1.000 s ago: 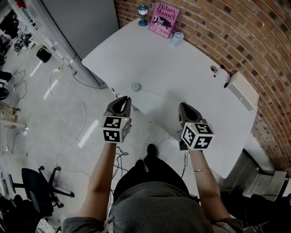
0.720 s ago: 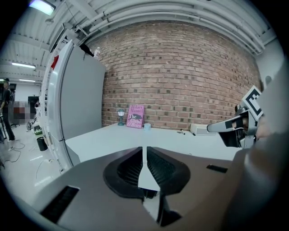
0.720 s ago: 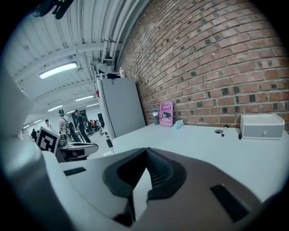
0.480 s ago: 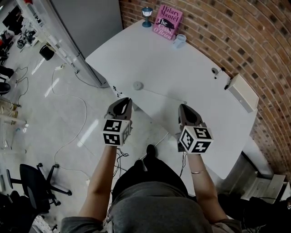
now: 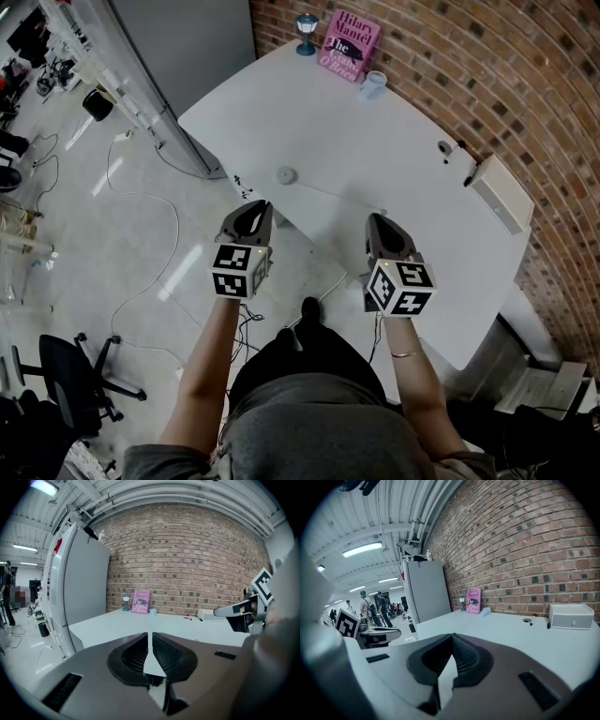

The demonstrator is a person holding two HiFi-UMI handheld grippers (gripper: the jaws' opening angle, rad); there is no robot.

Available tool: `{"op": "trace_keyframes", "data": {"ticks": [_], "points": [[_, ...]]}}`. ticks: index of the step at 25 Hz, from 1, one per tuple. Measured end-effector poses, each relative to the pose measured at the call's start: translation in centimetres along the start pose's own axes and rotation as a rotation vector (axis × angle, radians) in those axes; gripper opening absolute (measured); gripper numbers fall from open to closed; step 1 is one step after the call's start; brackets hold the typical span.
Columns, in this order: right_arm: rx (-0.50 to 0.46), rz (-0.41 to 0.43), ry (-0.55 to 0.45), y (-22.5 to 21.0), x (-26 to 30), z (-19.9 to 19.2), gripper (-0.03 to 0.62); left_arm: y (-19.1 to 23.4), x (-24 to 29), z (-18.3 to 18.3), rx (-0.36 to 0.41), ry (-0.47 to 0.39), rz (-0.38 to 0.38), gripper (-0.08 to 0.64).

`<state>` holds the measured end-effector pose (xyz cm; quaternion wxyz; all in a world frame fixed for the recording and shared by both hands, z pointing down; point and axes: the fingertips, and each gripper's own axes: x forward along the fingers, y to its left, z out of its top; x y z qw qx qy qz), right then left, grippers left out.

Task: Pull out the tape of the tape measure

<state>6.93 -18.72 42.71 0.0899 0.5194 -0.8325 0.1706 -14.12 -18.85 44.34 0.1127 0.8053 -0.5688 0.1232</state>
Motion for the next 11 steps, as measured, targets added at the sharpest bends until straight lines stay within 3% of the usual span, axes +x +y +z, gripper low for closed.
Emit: {"op": "trace_keyframes", "data": {"ticks": [11], "points": [[-0.002, 0.005, 0.021, 0.4, 1.1, -0.6, 0.003, 0.2, 1.3, -0.2, 0.002, 0.023, -0.014, 0.043]]}}
